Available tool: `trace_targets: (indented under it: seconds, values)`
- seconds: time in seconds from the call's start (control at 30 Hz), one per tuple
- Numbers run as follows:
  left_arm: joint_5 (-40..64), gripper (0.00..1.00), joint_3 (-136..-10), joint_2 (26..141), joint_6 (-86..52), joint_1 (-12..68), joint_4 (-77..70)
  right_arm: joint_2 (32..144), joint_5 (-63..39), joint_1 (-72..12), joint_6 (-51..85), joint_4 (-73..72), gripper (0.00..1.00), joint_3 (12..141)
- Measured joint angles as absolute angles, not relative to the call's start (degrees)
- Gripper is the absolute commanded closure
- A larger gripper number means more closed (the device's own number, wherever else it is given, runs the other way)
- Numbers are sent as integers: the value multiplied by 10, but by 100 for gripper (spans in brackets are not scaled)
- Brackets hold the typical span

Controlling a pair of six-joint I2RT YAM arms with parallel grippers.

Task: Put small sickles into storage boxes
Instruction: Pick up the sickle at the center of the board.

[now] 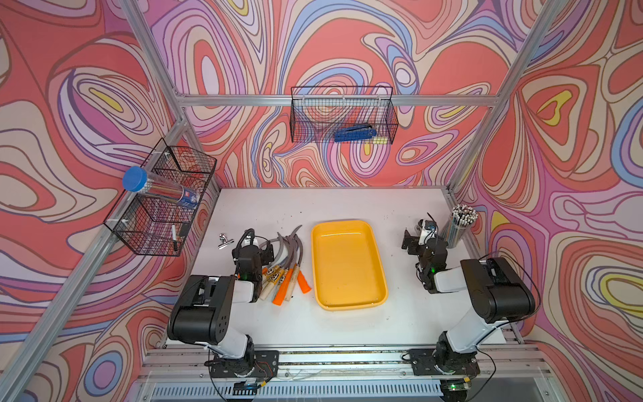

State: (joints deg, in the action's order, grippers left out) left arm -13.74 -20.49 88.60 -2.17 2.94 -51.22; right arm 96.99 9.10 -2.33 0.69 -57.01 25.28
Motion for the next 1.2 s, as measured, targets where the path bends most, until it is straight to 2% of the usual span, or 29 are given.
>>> trace_targets:
  seconds: [0.67,0.9,1.07,1.2]
  values:
    - [-129,0,-205,886,-21,29,-512,970,90,-12,18,-557,2,256]
    - [-83,0,-205,886,-8,29,-512,970,90,-12,18,-556,2,256]
    - [-67,0,-210,883,-2,30,-496,967,92,-12,18,-500,1,288]
    - [-62,0,-254,858,0,30,-408,959,99,-12,23,-422,2,340]
